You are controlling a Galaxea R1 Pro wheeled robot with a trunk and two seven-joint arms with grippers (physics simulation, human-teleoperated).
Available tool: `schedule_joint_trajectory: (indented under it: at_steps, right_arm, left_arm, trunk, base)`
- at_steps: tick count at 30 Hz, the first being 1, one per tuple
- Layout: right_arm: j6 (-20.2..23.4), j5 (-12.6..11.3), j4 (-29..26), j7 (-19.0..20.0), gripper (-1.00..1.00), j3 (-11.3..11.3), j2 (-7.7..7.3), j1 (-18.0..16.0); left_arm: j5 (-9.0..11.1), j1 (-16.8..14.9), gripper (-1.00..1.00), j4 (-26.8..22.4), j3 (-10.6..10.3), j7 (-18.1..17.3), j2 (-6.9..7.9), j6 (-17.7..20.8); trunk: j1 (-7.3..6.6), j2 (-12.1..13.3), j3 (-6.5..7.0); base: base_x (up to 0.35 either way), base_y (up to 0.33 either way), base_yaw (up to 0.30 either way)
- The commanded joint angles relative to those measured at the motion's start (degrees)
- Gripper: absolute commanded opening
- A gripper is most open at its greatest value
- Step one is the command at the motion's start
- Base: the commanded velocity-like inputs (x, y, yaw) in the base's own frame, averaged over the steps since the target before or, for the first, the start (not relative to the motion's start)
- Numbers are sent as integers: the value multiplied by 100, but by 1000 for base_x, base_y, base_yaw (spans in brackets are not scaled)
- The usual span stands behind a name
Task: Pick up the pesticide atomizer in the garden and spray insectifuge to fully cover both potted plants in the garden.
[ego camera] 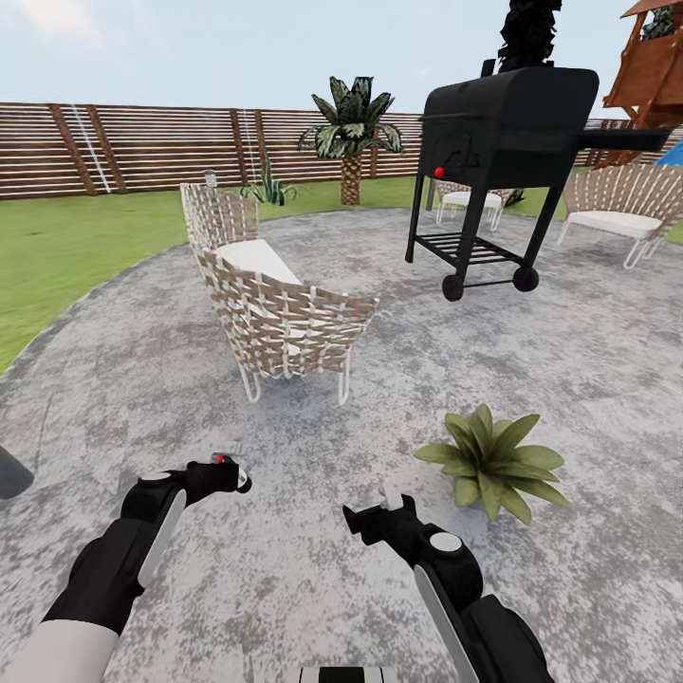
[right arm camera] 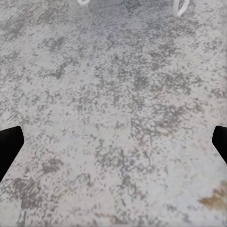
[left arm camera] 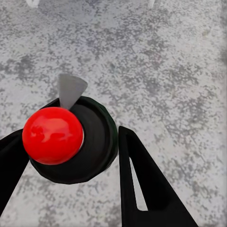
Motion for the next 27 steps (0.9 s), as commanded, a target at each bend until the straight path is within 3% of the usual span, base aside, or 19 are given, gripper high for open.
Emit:
schedule_joint_trajectory:
  at_steps: [1,7,20,27]
  right_arm:
    - [26,-48,-1,-10,100,-1,0,-3]
    - [22,-48,14,-10,100,1,5,-3]
    - [21,-48,18,-10,100,-1,5,-7]
    - [21,-48,19,-10,100,2,15,-6]
  left_arm:
    - [58,-3,-100,-5,-7,23,5,33]
    - [60,-3,-100,-4,-76,23,5,33]
    - [66,-3,-100,-5,-117,23,5,33]
    - [58,-3,-100,-5,-114,23,5,37]
  trunk:
    - [-1,-2,-5]
    - [-1,-2,-5]
    - [-1,-2,-5]
    - [-1,-2,-2]
  base:
    - [0,0,-2]
    - [14,6,-1]
    - [197,155,0]
    - [55,47,-97]
